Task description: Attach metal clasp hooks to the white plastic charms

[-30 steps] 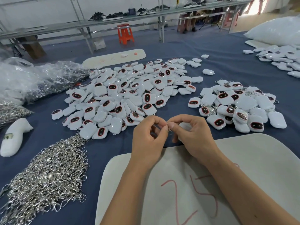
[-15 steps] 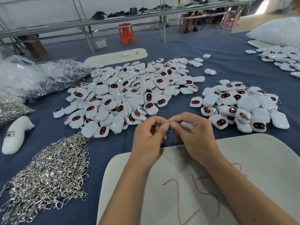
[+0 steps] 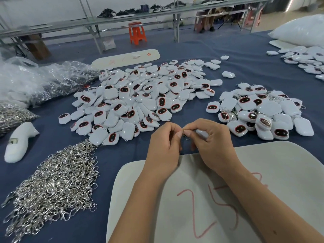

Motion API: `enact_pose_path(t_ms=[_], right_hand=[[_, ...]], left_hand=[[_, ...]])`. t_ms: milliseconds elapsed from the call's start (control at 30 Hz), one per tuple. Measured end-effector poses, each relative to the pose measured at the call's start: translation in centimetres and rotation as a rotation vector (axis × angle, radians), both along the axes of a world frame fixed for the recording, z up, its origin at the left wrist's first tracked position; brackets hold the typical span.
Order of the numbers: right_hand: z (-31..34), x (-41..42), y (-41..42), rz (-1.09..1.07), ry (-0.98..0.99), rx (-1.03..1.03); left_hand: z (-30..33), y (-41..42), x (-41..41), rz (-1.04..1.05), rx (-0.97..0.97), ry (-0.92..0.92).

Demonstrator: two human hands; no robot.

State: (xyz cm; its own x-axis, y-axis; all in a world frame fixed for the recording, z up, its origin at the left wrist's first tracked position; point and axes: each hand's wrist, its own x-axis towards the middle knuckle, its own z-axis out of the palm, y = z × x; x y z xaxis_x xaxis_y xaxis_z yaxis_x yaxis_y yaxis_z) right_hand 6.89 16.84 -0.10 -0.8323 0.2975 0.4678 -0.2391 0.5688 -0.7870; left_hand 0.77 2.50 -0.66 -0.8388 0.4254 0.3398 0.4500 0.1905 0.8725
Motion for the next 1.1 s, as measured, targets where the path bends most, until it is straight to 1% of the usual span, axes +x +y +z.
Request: enact_pose_path(t_ms=[100, 233, 367, 433, 500, 633, 733, 800, 867, 1000, 1067, 1100], right_hand=[[0.1, 0.1, -0.2, -0.028, 0.029, 0.081], [0.2, 0.0, -0.1, -0.044, 0.059, 0.063], [0.5, 0.3, -0.1, -0.043, 0.095, 0.084], [0.6, 0.3, -0.1, -0.044, 0.118, 0.085], [0.6, 0.4, -0.3, -0.048, 0.139, 0.039], [0.3, 0.2, -0.5, -0.011, 0.052, -0.232], [0.1, 0.1, -0.4, 0.023, 0.017, -0.244], [0.1, 0.2, -0.5, 0.017, 0.026, -0.247], [0.1, 0.2, -0.5, 0.031, 0.03, -0.202], [0.4, 0.1, -0.3, -0.015, 0.086, 0.087], [0.4, 0.1, -0.2, -0.035, 0.078, 0.101], [0.4, 0.1, -0.1, -0.027, 0.056, 0.052]], left_hand=[[0.0, 0.0, -0.1, 0.067, 0.01, 0.016], [0.4, 0.1, 0.2, 0.057, 0.005, 0.038], [0.6, 0.0, 0.3, 0.058, -0.02, 0.123], [0.8, -0.1, 0.3, 0.065, -0.033, 0.198], [1.1, -0.1, 0.6, 0.081, -0.033, 0.281], [1.4, 0.0, 0.7, 0.12, -0.042, 0.361], [1.4, -0.2, 0.5, 0.156, -0.031, 0.353], [1.4, -0.3, 0.4, 0.14, -0.058, 0.361], [1.2, -0.4, 0.4, 0.118, -0.087, 0.356], [0.9, -0.2, 0.4, 0.093, -0.092, 0.303], [0.8, 0.0, 0.4, 0.087, -0.075, 0.285], [0.7, 0.1, 0.4, 0.082, -0.06, 0.271]])
